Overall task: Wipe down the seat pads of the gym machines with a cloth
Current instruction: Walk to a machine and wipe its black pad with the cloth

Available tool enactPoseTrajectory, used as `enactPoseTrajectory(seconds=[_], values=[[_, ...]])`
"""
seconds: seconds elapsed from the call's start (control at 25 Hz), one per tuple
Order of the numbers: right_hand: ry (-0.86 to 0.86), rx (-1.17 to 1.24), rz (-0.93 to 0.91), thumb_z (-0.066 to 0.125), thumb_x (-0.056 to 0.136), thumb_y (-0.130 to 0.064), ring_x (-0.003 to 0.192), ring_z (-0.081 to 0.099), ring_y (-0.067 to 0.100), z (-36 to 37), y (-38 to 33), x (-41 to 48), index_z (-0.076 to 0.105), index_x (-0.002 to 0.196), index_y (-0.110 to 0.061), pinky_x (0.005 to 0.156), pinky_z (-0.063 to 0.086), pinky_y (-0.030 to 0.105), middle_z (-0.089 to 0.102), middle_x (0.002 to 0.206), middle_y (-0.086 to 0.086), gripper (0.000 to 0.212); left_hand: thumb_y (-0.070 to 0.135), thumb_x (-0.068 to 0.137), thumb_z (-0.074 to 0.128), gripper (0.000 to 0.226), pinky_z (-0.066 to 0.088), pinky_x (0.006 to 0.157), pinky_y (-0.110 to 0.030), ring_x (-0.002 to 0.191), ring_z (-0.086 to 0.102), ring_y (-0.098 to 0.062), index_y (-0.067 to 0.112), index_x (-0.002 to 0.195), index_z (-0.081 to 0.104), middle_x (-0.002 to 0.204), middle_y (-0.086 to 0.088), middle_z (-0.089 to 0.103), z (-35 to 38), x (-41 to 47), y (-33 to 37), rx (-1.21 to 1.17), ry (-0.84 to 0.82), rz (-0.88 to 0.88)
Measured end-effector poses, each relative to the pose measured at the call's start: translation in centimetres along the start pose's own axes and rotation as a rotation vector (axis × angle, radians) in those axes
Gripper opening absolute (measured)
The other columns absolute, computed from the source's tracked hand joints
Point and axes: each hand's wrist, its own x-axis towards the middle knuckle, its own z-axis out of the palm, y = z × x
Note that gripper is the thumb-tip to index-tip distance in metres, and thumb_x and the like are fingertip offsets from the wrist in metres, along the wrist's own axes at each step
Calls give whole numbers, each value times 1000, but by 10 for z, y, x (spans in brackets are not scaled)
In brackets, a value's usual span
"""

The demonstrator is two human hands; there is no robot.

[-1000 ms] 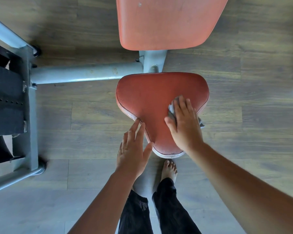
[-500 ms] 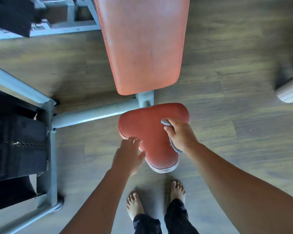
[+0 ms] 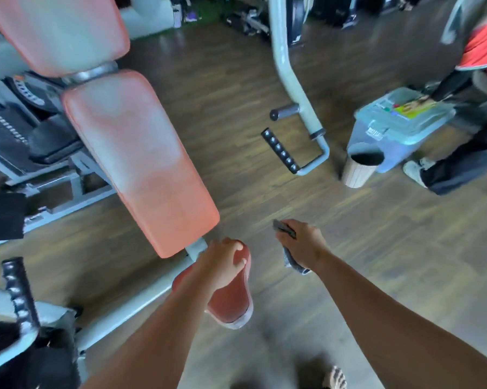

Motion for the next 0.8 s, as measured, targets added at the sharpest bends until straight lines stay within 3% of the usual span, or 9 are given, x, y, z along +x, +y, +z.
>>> enactPoseTrajectory(seconds=[0.28,0.52,0.64,0.8], values=[[126,44,29,63,95,-40,82,63,18,-136,48,-5,70,103,-32,71,45,27,68,84,-5,14,49,95,61,44,47,105,-38,129,56,-21,27,132,63,140,5,59,-24,63,138,93,-28,195],[152,-1,11,66,93,-43,82,63,23,-265,110,21,69,94,-20,76,52,34,68,83,1,24,49,99,56,44,47,101,-37,123,57,-18,29,138,56,140,8,57,-20,127,282,115,-36,208],[129,-56,32,63,93,-46,80,63,23,-320,131,46,66,87,-17,70,50,33,67,82,5,30,49,99,55,42,46,98,-34,123,57,-17,30,137,57,138,9,59,-22,160,343,109,-35,203],[111,-101,28,61,93,-48,78,61,23,-366,157,100,56,73,-27,66,46,33,64,77,1,29,48,99,55,43,45,98,-35,126,56,-19,29,138,57,138,7,58,-30,216,391,144,-39,199]])
